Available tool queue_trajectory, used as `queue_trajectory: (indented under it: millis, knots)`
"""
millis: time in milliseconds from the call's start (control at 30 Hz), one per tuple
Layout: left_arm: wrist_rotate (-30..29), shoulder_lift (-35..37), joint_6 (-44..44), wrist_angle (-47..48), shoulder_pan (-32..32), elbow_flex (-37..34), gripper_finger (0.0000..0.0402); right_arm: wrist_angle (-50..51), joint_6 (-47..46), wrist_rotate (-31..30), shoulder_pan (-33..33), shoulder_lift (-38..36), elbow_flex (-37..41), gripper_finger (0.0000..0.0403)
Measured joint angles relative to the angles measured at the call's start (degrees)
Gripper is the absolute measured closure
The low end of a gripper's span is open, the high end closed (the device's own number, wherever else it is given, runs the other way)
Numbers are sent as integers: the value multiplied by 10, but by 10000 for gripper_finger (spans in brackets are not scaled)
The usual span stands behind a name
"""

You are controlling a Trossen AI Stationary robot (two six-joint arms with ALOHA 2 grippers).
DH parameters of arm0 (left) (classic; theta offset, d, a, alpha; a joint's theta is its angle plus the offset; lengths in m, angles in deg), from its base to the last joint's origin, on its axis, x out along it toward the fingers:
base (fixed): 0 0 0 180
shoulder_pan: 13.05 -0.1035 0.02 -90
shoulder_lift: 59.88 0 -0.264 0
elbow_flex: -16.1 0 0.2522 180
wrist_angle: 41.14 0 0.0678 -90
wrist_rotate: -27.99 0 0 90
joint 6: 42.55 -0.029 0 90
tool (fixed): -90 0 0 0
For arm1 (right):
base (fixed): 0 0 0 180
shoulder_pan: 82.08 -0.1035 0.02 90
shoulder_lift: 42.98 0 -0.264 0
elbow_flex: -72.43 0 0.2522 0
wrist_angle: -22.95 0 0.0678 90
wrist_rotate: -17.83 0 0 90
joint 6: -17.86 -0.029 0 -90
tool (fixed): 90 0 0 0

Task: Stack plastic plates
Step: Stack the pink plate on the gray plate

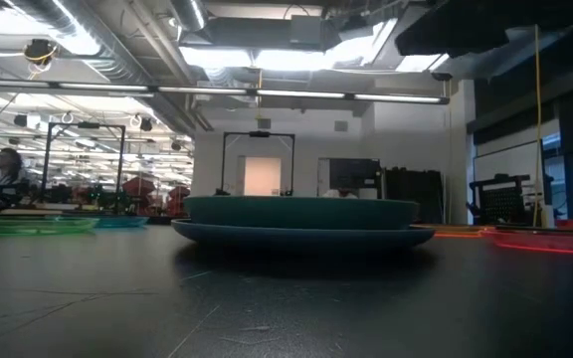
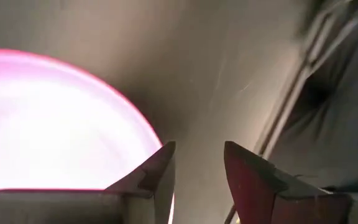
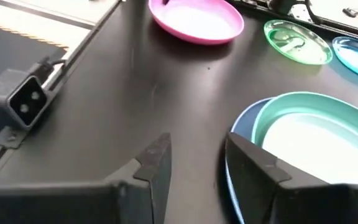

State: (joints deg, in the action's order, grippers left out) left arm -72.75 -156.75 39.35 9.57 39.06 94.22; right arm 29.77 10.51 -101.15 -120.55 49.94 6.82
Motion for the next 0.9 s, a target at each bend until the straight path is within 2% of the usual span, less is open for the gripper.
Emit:
queue_trajectory:
  millis: [300,633,733,900]
  knots:
    - [36,-43,36,19,-12,0,272,-10,-1,1,19,21,0,260]
    - [41,-60,34,26,-19,-1,275,-7,-14,-1,25,29,0,260]
    - [41,-60,26,27,-20,-1,290,-9,-14,0,25,29,0,260]
    - [32,-60,-3,25,-20,-1,337,-10,-14,0,25,29,0,260]
